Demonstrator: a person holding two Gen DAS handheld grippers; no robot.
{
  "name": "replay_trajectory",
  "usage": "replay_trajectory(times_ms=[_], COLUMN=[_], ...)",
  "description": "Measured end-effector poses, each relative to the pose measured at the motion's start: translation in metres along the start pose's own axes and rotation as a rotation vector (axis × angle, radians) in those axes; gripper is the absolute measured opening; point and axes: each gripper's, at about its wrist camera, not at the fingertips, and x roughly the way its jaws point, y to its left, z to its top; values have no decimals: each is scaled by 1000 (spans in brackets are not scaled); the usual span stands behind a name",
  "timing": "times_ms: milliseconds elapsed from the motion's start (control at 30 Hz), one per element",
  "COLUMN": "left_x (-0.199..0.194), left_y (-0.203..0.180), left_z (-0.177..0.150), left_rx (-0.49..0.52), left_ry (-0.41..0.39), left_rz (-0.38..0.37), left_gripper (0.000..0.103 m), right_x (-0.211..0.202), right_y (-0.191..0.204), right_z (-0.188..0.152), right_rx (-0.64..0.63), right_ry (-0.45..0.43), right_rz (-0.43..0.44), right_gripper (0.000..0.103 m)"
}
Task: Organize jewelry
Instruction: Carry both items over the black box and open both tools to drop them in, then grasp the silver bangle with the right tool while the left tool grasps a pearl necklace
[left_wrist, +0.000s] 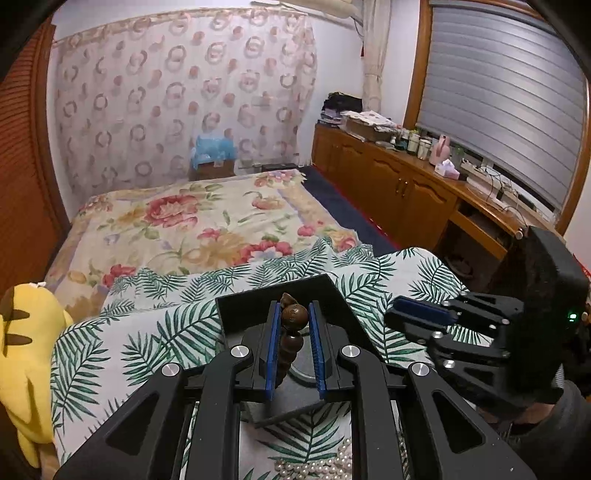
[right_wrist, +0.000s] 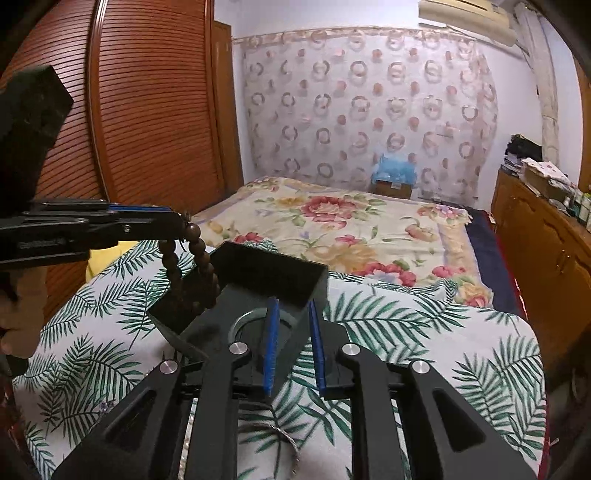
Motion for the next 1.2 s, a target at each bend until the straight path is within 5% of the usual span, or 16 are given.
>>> replay_trajectory(times_ms=[267,367,633,1200], left_x=[11,7,-21,-17], left_y=[-1,-3,-3,7], left_z=[-3,-6,-34,-109], left_rx=[-16,1,3,14], left_ry=[19,16,10,153], left_rz=[-4,12,12,24], left_gripper=[15,29,38,38], right_x=[-17,-21,-44,-1], right_y=[-5,-5,0,6], right_z=[-9,-16,-35,-73], right_rx=[-12,-12,-2,-46], right_ry=[-2,10,28,260], right_rz=[-20,-20,8,26], right_gripper=[18,18,18,18])
